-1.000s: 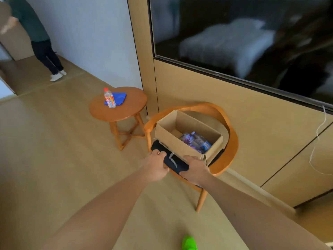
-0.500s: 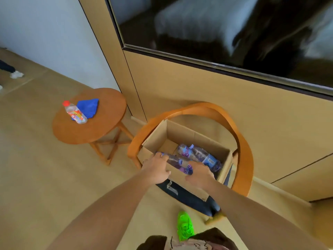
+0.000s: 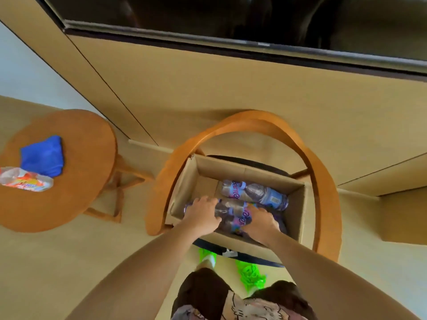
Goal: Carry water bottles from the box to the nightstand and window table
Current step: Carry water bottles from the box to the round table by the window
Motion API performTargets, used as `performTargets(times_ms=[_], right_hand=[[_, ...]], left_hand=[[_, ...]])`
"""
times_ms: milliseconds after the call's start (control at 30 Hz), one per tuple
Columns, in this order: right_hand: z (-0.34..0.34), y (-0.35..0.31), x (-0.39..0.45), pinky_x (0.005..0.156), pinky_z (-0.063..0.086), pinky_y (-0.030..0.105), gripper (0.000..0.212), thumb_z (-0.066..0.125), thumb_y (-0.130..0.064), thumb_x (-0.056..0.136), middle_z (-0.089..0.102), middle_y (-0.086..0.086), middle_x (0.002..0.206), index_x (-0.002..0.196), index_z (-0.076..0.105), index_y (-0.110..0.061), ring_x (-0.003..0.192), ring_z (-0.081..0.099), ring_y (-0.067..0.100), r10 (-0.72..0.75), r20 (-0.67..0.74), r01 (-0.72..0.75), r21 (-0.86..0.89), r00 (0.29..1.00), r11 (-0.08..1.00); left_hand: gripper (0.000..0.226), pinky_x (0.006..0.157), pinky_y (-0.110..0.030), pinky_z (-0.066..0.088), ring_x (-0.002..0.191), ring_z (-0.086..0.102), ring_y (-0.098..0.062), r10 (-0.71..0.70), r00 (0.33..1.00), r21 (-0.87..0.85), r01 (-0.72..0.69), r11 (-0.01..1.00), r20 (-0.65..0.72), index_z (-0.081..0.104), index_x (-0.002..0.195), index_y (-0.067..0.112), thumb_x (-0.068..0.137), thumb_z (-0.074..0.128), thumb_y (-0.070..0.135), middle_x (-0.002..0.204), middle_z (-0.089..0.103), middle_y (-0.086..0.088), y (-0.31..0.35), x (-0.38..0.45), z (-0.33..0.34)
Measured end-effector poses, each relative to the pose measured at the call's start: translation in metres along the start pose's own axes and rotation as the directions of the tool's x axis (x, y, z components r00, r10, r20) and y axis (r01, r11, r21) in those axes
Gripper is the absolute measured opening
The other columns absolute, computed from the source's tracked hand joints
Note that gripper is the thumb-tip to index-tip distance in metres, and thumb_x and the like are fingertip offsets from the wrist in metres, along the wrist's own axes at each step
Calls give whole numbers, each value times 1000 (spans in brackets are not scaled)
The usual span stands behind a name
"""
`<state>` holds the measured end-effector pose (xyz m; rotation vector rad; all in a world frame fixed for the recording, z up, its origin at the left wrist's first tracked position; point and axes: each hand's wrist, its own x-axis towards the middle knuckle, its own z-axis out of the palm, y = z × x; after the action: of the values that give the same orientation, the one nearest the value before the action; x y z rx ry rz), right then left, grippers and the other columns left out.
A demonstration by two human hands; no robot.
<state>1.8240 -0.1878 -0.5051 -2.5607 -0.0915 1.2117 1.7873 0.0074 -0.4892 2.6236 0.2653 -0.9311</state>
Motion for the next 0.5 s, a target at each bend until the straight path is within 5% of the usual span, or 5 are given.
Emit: performTargets(times_ms=[200,367,500], right_hand=[[-1,-1,50,107,45,51,73,71,-38,85,50,11,146,150,38,-27,134,45,38,199,-60,-194,74,978,978],[12,11,97,119,28,56,103,79,-34,84,16,11,169,162,11,-26,153,20,38,311,-205,-294,108,928,950],[29,20,125,120,26,59,105,80,-28,83,15,6,169,162,12,-25,154,14,34,345,-283,-341,64,895,938]], left_hand=[[62,110,-51,45,138,43,-30,51,989,51,-58,997,138,43,152,23,96,64,40,150,47,-5,-32,62,3],[59,106,-48,46,131,47,-32,114,980,135,-137,981,163,49,144,21,91,71,33,141,53,-6,-39,107,23],[70,109,-49,43,135,43,-34,102,963,167,-147,975,249,43,149,23,86,74,31,145,50,-6,-48,129,53]])
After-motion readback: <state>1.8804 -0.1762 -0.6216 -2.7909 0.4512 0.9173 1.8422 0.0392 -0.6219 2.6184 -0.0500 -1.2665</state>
